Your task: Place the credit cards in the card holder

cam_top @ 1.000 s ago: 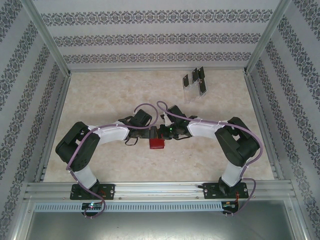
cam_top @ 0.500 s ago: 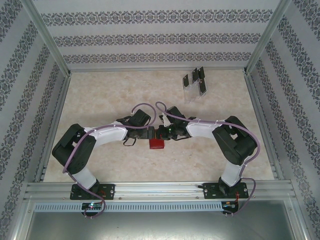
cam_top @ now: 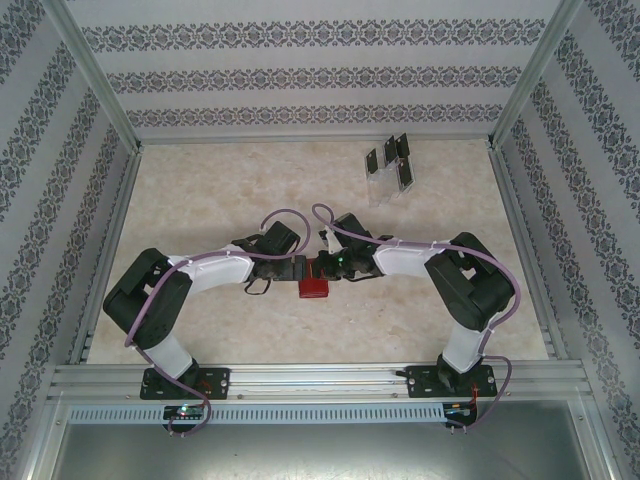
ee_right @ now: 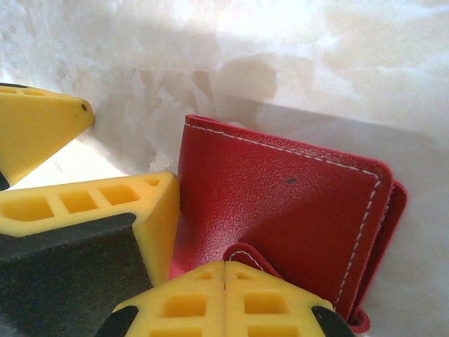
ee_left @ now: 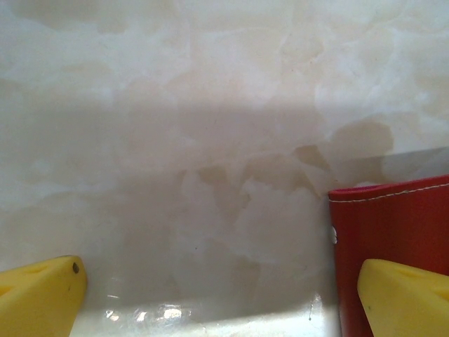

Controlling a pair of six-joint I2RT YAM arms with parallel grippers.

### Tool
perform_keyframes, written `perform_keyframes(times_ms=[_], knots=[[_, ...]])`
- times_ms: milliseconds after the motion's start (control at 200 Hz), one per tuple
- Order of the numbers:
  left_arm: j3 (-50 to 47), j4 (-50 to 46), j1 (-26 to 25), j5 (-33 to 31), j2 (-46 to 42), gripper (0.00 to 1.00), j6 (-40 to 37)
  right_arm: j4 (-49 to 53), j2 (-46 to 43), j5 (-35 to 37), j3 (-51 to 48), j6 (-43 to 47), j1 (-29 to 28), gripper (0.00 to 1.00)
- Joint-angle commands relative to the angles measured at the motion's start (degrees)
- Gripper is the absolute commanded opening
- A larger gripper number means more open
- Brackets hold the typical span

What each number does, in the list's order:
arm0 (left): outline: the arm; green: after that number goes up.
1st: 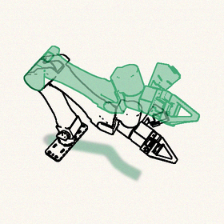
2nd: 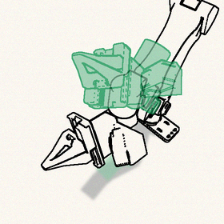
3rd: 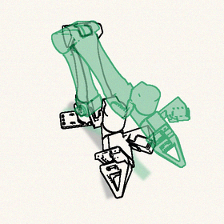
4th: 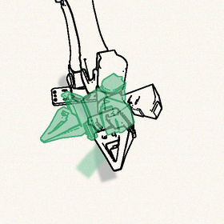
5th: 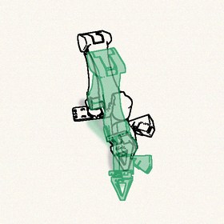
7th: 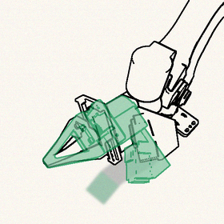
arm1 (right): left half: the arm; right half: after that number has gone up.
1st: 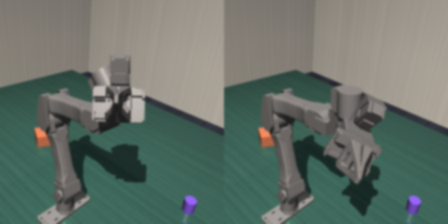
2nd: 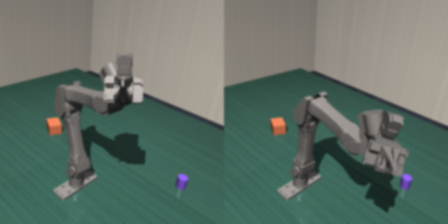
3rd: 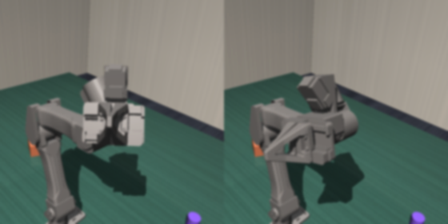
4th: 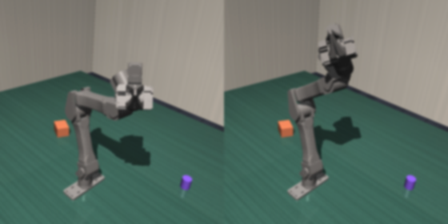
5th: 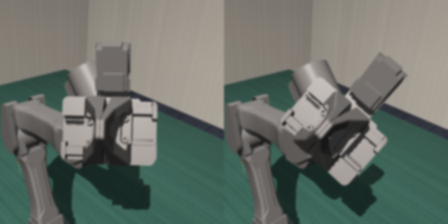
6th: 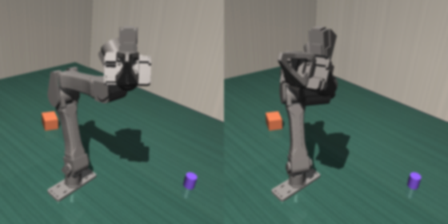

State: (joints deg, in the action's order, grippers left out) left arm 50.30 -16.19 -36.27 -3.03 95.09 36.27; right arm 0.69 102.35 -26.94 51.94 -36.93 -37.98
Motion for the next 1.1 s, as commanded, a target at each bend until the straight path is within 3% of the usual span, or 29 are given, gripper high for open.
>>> perform_keyframes(times_ms=[0,1094], knots=[[-0.9,0.1,0.3,1.6,0.9,1.00,-0.7,2.7,0.3,0.5,-1.9,-0.4,0.5,0.00],[-1.6,2.8,0.3,2.2,4.3,1.00,-1.2,3.3,-6.1,-2.0,-0.5,-2.5,2.4,0.00]])
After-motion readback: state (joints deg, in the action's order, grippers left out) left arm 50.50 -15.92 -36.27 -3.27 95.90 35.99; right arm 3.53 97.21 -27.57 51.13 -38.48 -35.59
